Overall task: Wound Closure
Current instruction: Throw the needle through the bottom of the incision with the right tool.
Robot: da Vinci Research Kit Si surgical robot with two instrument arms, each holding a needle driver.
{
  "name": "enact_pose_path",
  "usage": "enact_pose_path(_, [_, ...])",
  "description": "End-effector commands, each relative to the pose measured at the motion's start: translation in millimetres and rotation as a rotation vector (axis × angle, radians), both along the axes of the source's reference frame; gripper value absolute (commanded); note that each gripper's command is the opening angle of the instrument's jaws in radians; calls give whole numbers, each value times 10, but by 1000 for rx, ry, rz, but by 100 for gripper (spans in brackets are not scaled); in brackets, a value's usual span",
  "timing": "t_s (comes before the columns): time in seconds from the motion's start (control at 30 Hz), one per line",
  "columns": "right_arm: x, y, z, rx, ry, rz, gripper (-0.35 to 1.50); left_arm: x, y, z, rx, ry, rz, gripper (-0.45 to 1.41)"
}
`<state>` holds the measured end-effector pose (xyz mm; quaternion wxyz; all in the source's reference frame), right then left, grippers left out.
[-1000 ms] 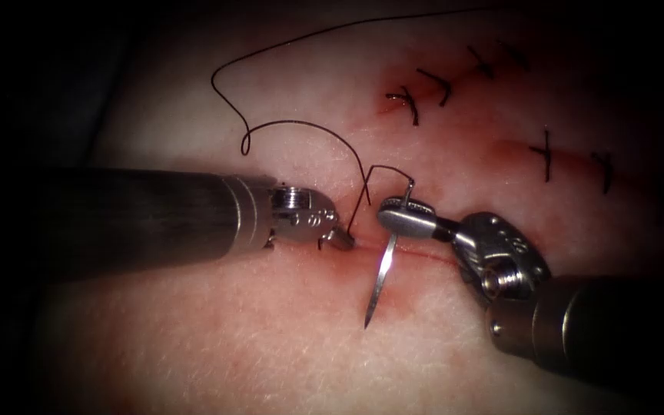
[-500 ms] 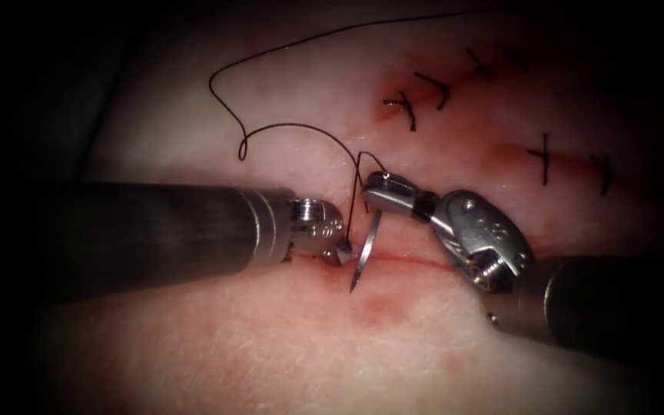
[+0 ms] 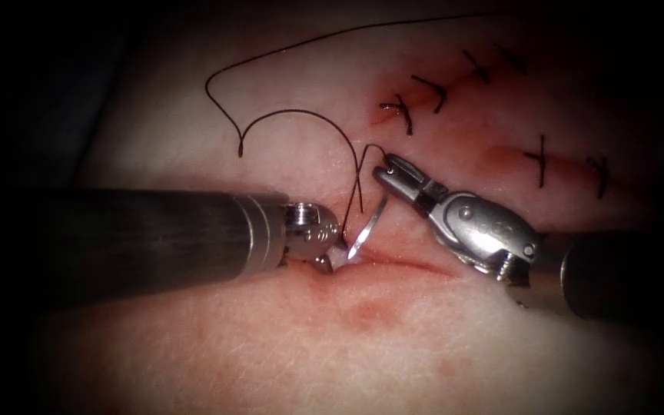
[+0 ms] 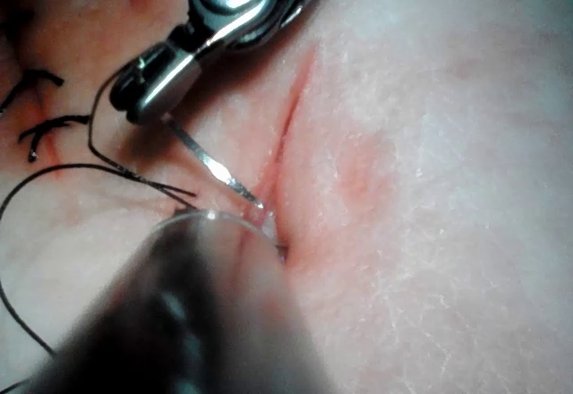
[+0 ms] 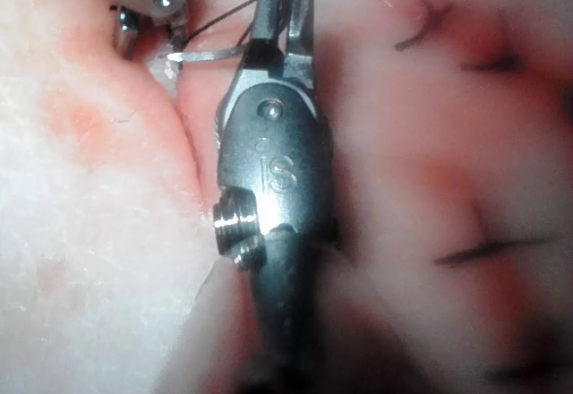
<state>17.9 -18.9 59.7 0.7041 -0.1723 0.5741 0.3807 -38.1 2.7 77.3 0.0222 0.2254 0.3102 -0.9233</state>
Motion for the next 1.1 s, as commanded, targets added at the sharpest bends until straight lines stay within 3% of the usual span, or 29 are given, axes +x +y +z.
enact_pose_path(0.03, [11,-6,11,-10,-12,-8,-35,-7,-2,5,0,-4,-1,47])
enact_pose_path(0.2, [27,-26,20,-82,-93,-60,-35,-9,-5,-2,2,-14,-10,44])
enact_pose_path(0.7, [34,-52,32,-96,-165,-164,-35,-6,-5,-7,2,-23,-26,42])
enact_pose_path(1.1, [38,-46,36,19,-94,-192,-35,-6,-4,-48,-17,-74,-113,32])
